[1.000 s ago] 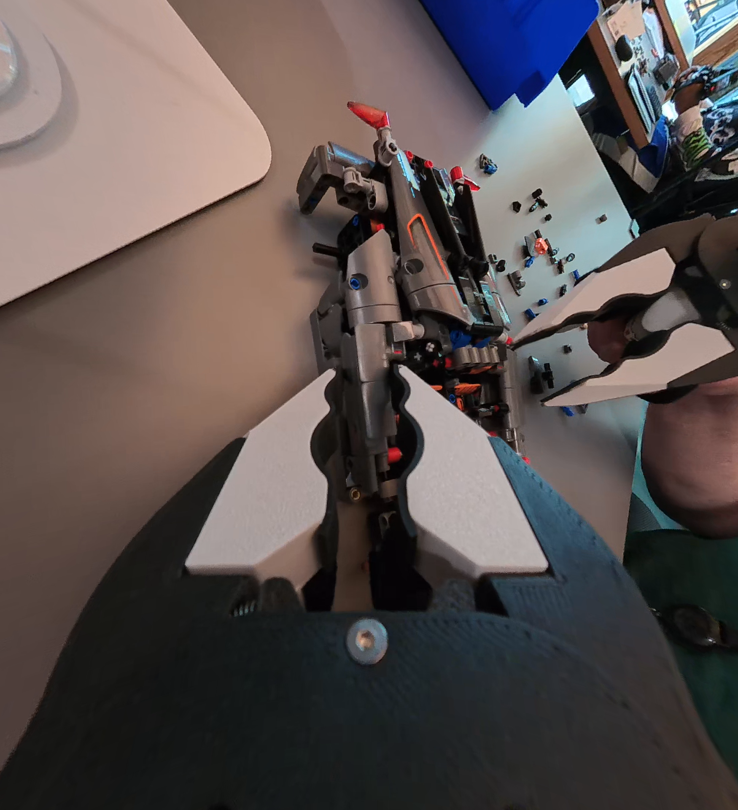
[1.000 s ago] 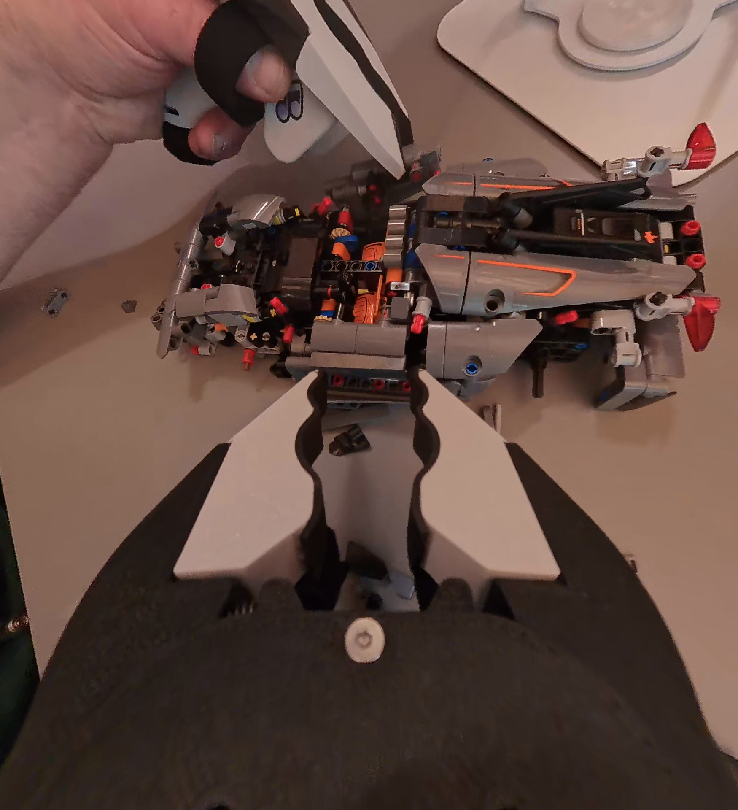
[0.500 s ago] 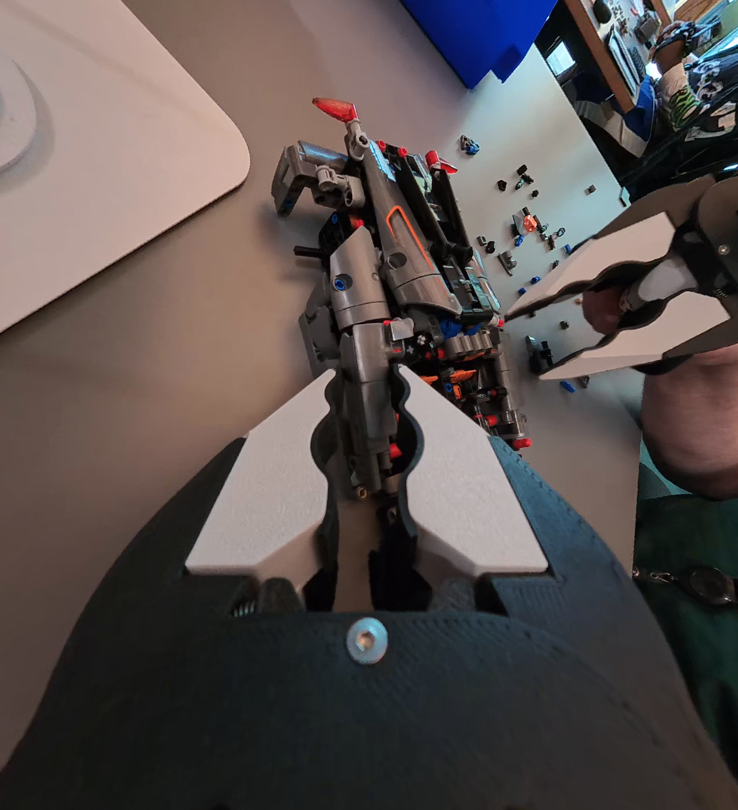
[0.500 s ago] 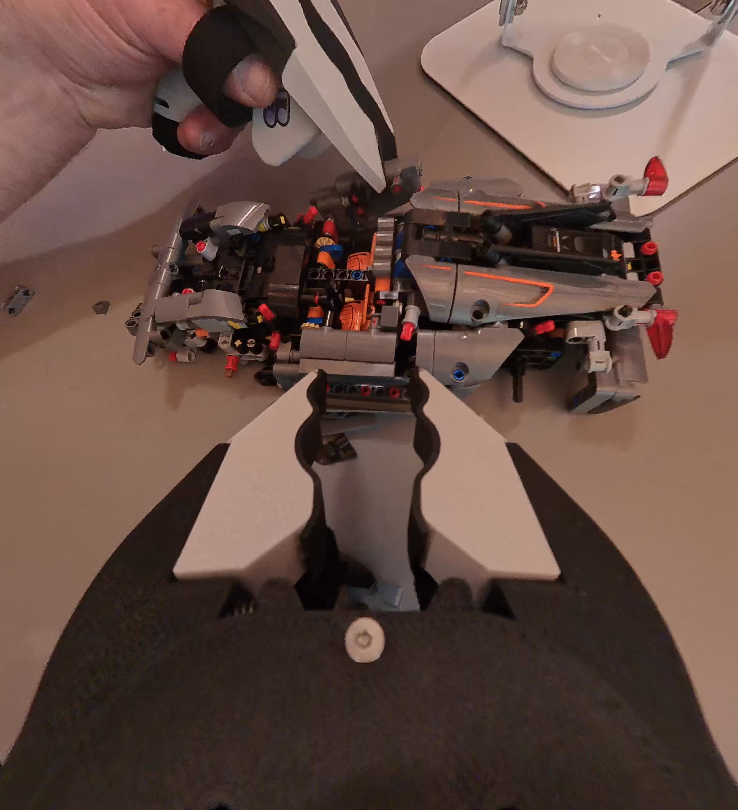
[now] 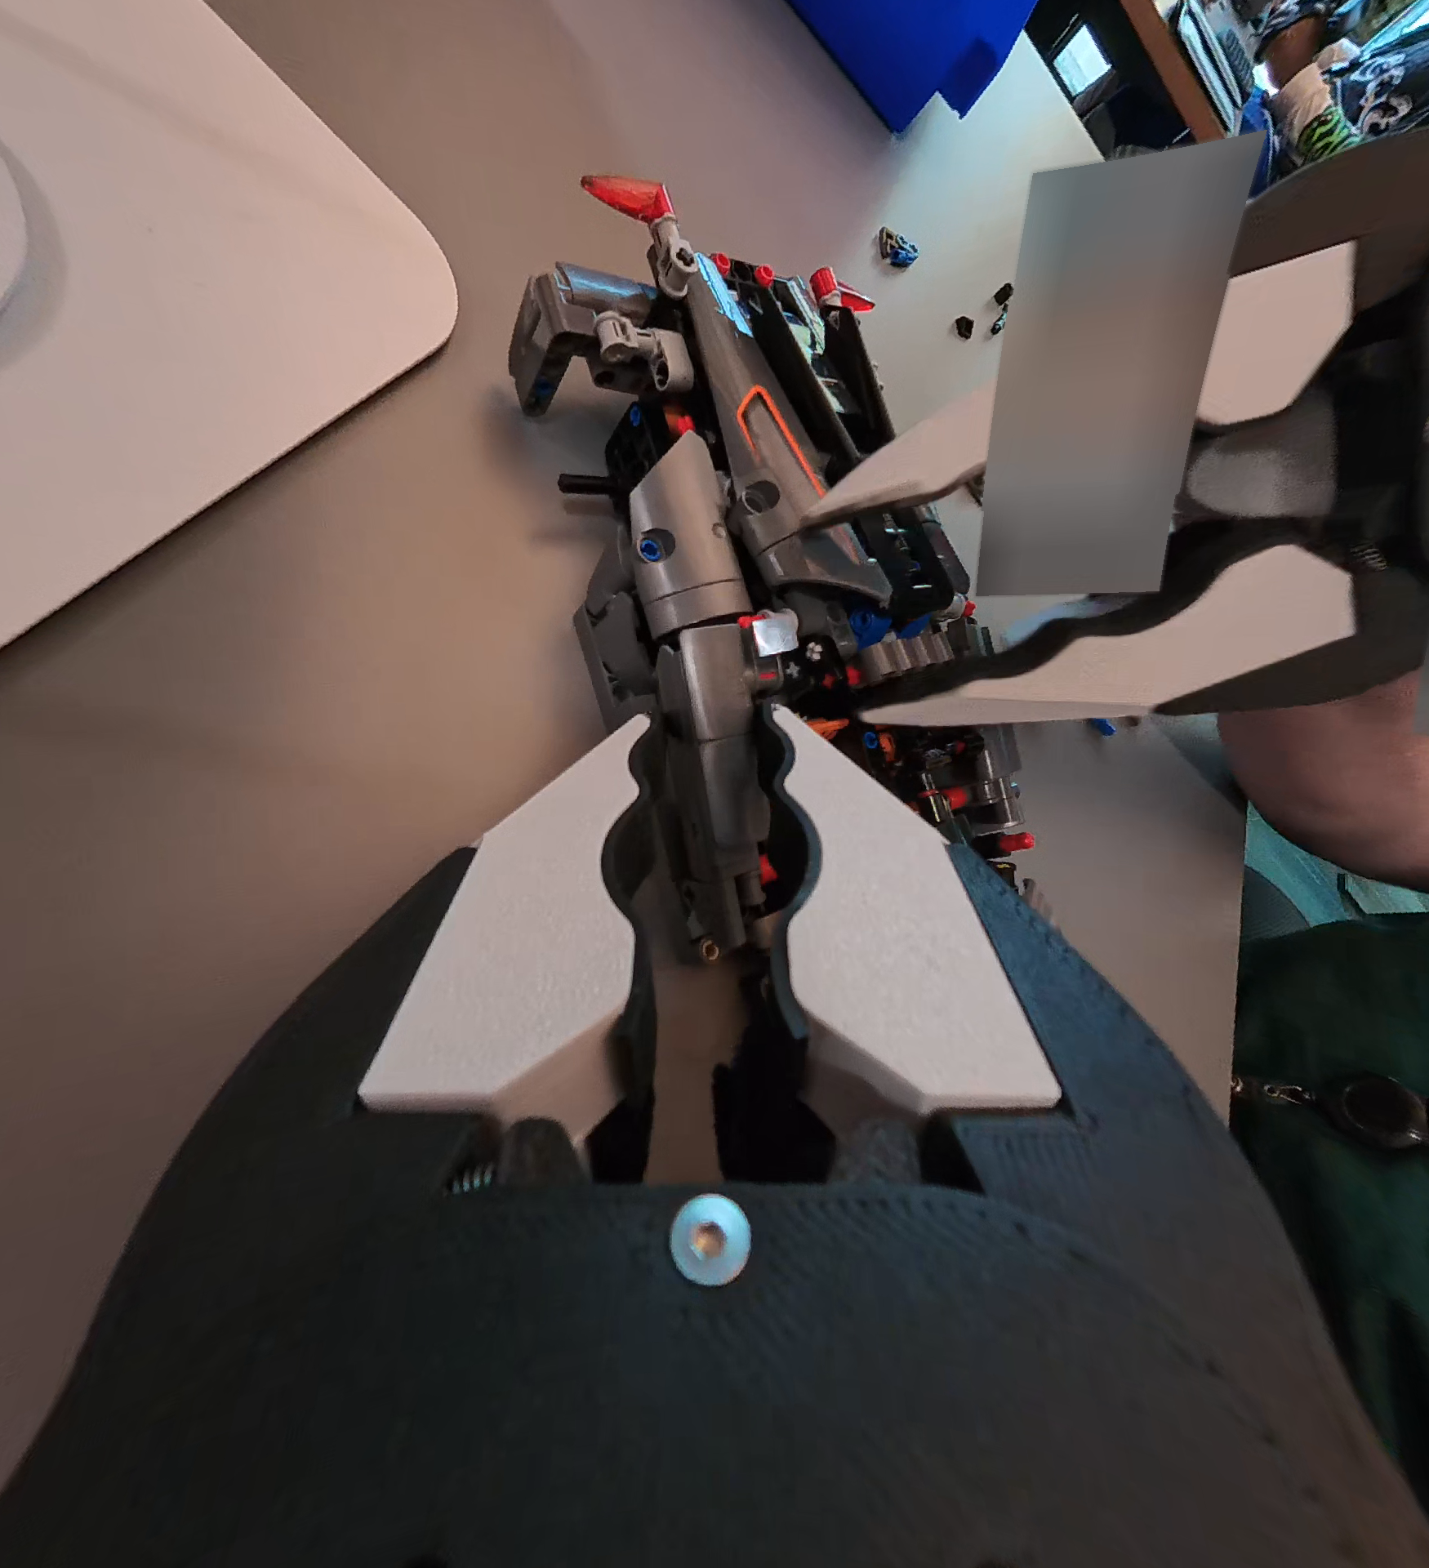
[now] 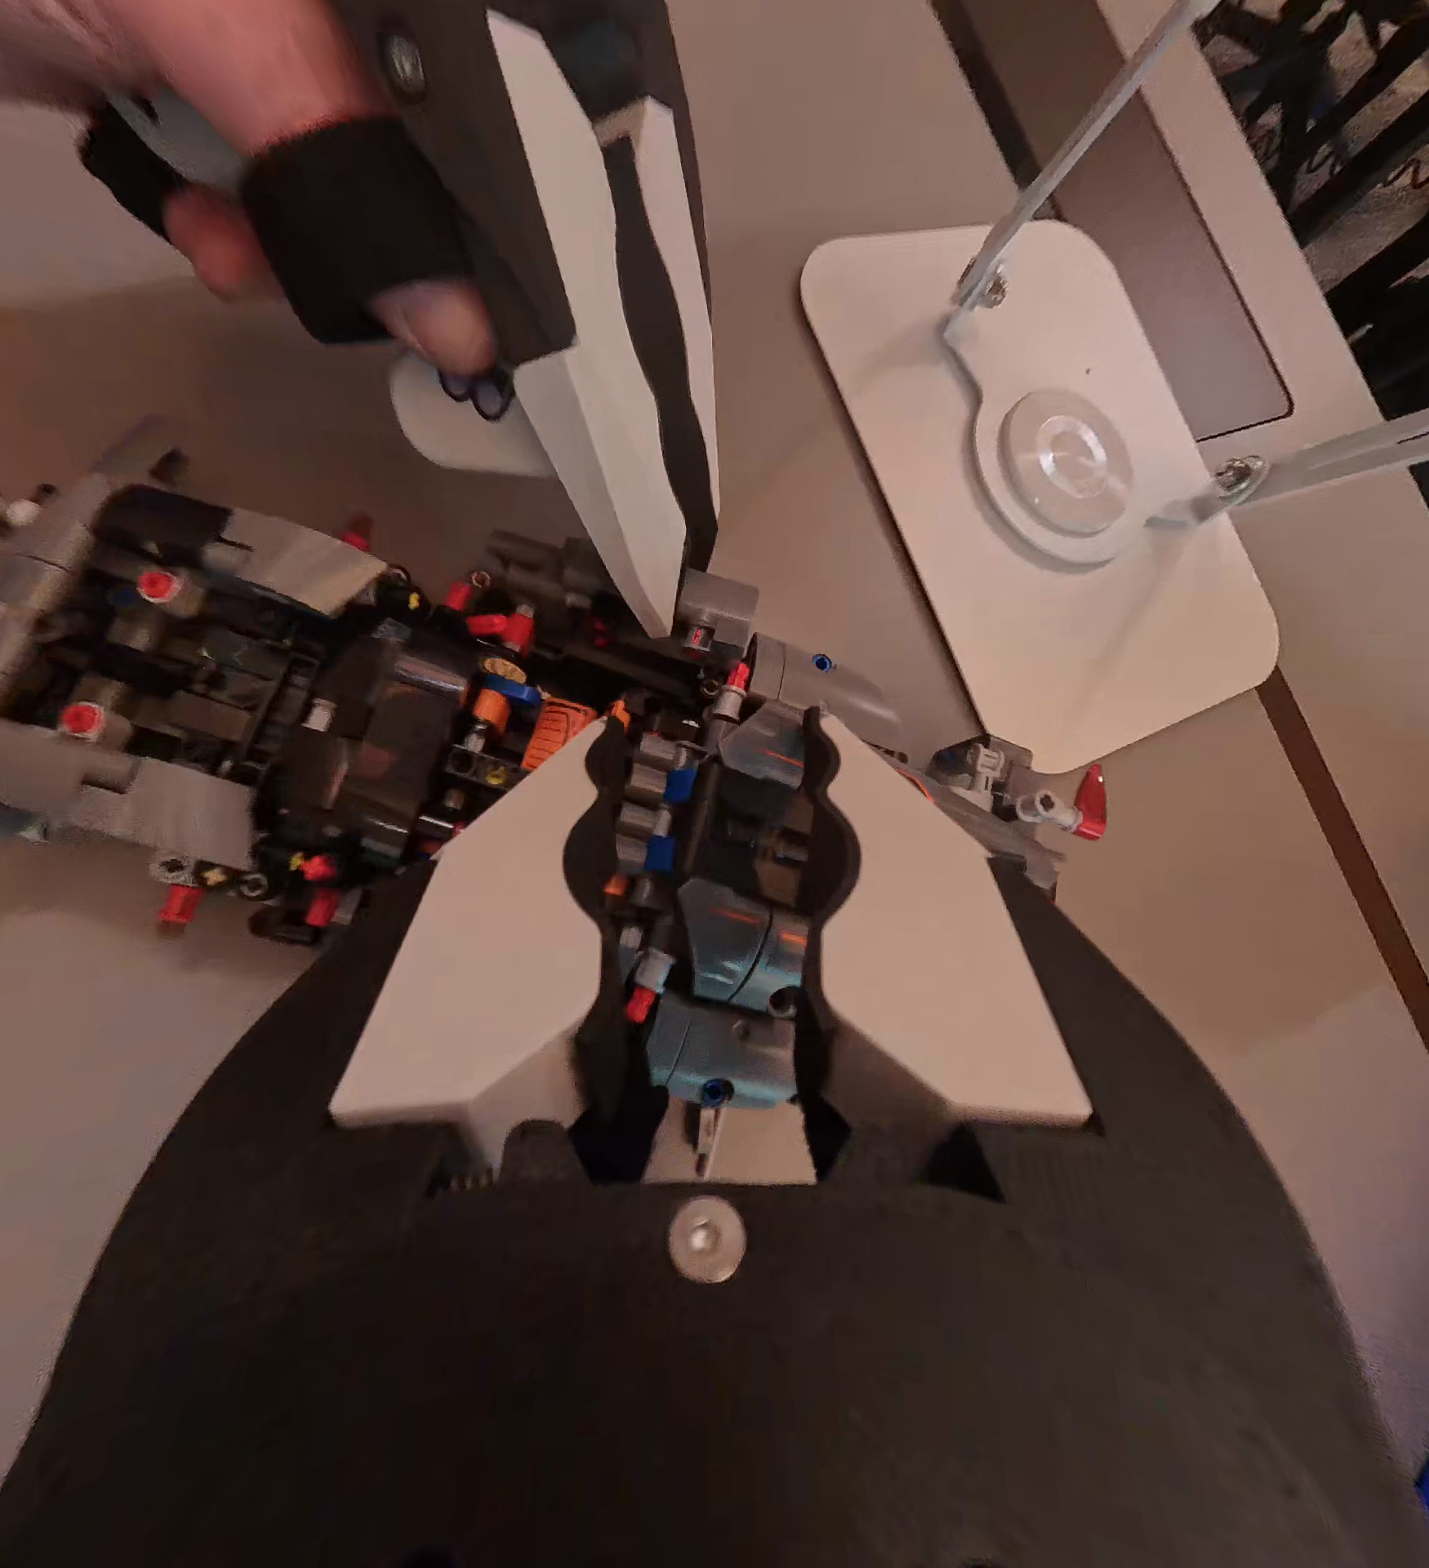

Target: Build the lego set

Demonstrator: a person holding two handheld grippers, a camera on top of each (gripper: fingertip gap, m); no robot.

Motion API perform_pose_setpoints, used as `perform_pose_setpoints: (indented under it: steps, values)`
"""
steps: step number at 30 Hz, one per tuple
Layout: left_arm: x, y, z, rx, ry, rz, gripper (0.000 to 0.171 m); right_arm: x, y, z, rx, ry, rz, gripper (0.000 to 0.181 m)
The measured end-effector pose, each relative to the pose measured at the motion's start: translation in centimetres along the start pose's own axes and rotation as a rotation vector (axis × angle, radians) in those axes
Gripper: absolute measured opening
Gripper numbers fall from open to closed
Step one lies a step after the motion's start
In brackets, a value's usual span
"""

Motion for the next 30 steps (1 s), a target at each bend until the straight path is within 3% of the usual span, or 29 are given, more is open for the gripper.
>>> perform_pose_setpoints:
  steps: [19,30]
  values:
    - [0.58,0.25,0.21,-0.081,0.039,0.061,0.019,0.1,1.25,-0.41,0.017,0.032,0.039,0.041]
    - [0.95,0.14,-0.26,-0.057,0.005,0.081,0.019,0.09,0.43,-0.52,0.028,0.049,0.048,0.045]
Point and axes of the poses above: each gripper's, where its closed fingertips meet, y out along the fingers, z out of its top, x = y × z across the jaws, the point moved 7 cm from there along -y, back along the fingers, and after that the axes turned 11 degrees about -z, right-handed, at the moved point
